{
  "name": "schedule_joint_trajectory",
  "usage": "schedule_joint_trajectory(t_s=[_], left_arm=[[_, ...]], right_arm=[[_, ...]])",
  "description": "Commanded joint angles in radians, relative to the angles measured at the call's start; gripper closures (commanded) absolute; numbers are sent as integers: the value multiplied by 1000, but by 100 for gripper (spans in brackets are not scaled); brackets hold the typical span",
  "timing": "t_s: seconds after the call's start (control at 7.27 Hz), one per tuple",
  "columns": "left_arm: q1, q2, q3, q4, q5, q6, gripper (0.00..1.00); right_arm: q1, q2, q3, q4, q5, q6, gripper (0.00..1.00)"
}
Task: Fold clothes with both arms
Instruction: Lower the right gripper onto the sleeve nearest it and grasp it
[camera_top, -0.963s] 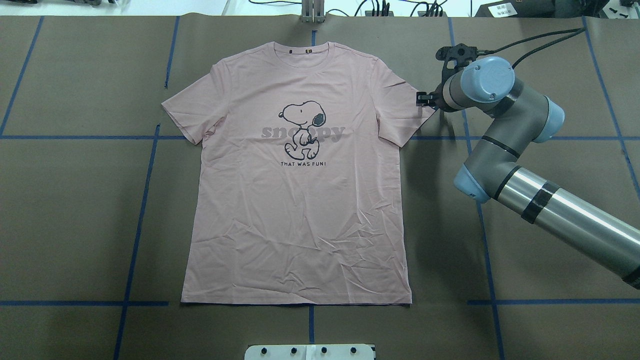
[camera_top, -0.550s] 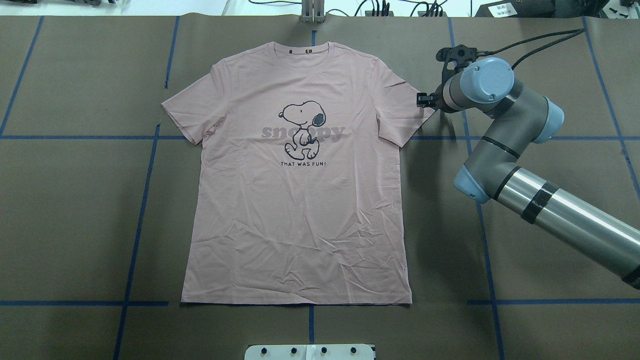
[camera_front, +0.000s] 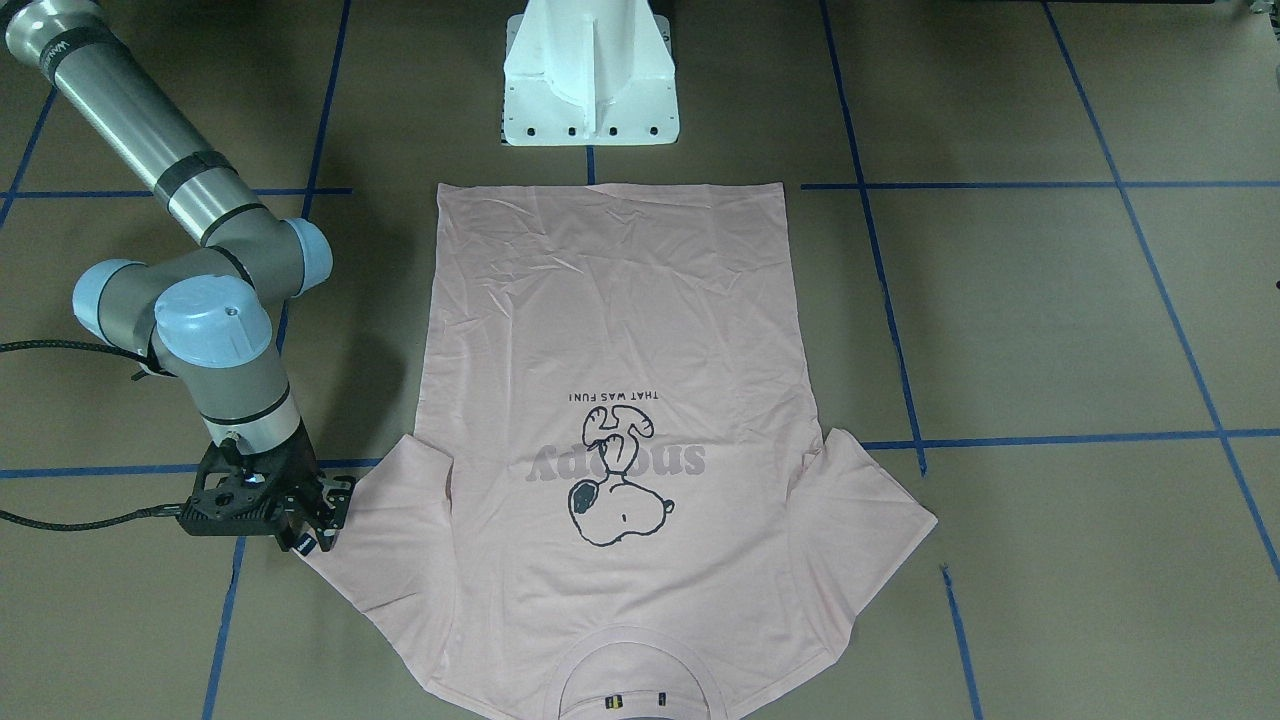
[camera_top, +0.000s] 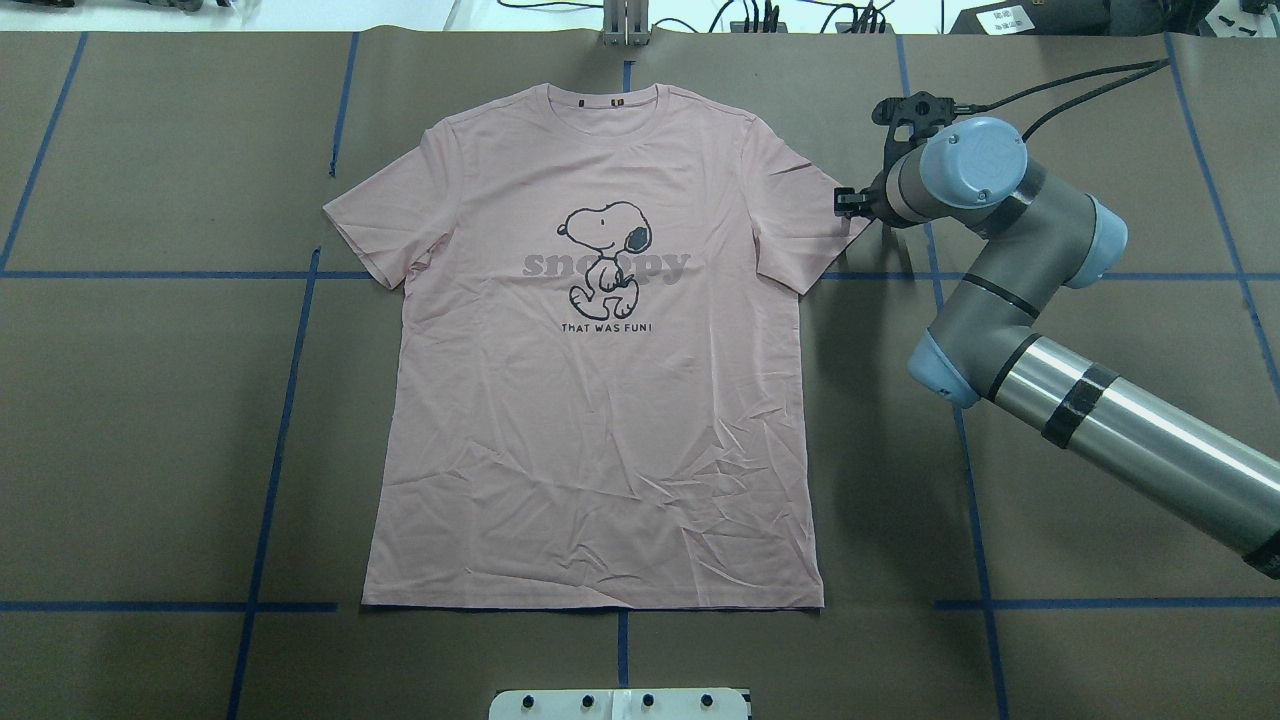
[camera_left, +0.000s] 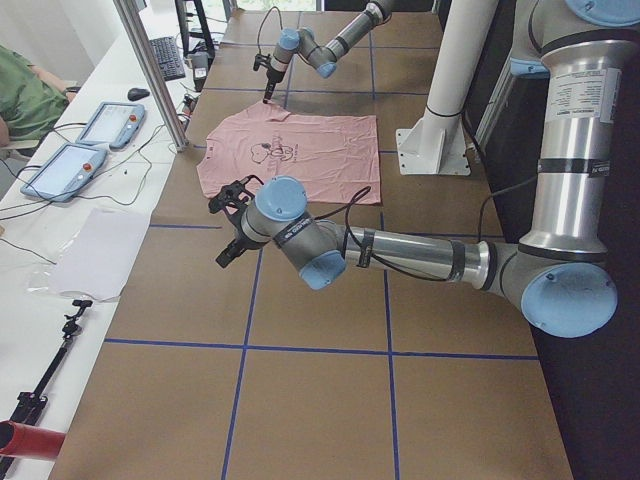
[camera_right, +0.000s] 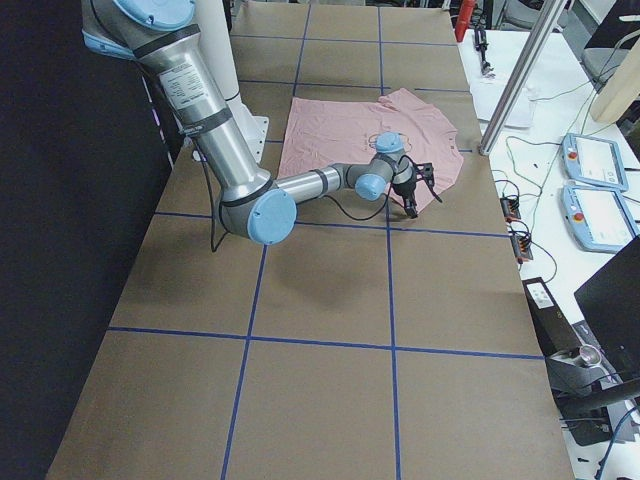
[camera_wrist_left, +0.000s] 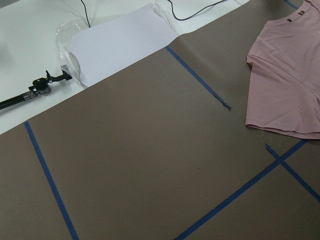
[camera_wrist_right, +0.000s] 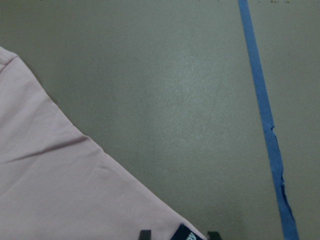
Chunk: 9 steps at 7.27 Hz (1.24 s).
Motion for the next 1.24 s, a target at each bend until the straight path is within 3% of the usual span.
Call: schedule_joint_trajectory(t_s=[0.0, 0.14, 0.55, 0.69, 0.83, 1.1], left_arm=[[0, 0, 0, 0, 0, 0, 0], [0, 0, 0, 0, 0, 0, 0], [0, 0, 1, 0, 0, 0, 0], [0, 0, 1, 0, 0, 0, 0], [0, 0, 1, 0, 0, 0, 0], [0, 0, 1, 0, 0, -1, 0]], right_arm=[[0, 10, -3, -2, 0, 5, 92], [0, 17, -5, -5, 0, 33, 100], [0, 79, -3, -20, 2, 58, 100], [0, 129, 3, -104, 0, 104, 100], [-17, 208, 5, -211, -35, 148, 100], [-103, 293, -15, -273, -167, 265, 100]])
